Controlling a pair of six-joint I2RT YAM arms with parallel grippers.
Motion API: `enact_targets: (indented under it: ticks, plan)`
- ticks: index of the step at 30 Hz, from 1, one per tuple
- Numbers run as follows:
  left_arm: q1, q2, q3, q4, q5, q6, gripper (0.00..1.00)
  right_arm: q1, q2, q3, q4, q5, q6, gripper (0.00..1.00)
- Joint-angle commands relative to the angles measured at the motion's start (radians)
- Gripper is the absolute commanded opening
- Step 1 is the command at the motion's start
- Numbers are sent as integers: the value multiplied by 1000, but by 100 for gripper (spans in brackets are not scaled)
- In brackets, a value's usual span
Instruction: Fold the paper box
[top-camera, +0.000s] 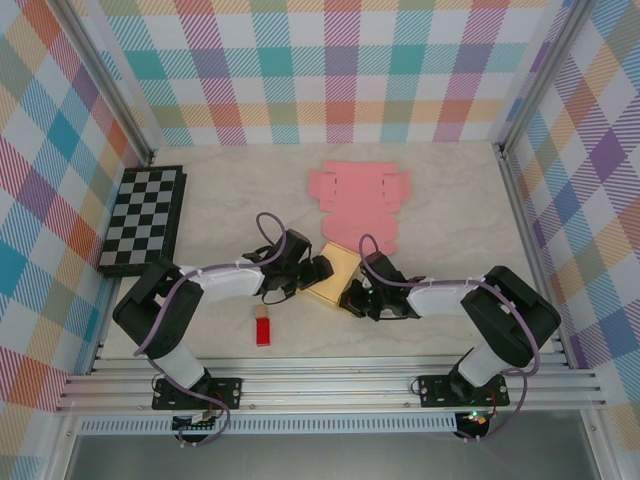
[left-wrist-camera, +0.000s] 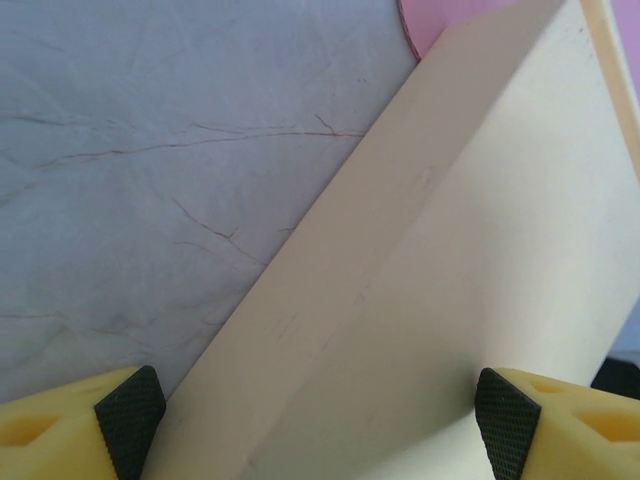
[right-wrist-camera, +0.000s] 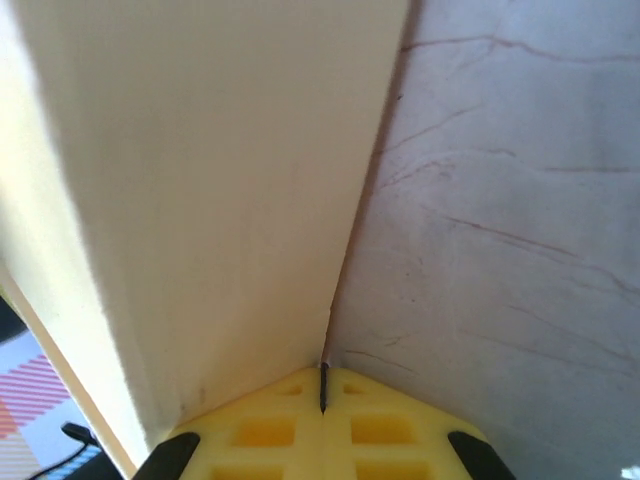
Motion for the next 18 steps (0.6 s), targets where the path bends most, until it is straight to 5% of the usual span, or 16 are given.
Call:
enact_targets:
  ticks: [1, 11, 18]
  plan:
    - [-99, -34, -11, 60, 112, -135, 83, 36, -34, 43, 300, 9, 146, 7]
    - [-106, -39, -6, 63, 92, -145, 83, 57, -3, 37, 318, 97, 254, 7]
    - [-27, -29, 9, 11, 90, -82, 84, 78, -118, 12, 68, 160, 157, 14]
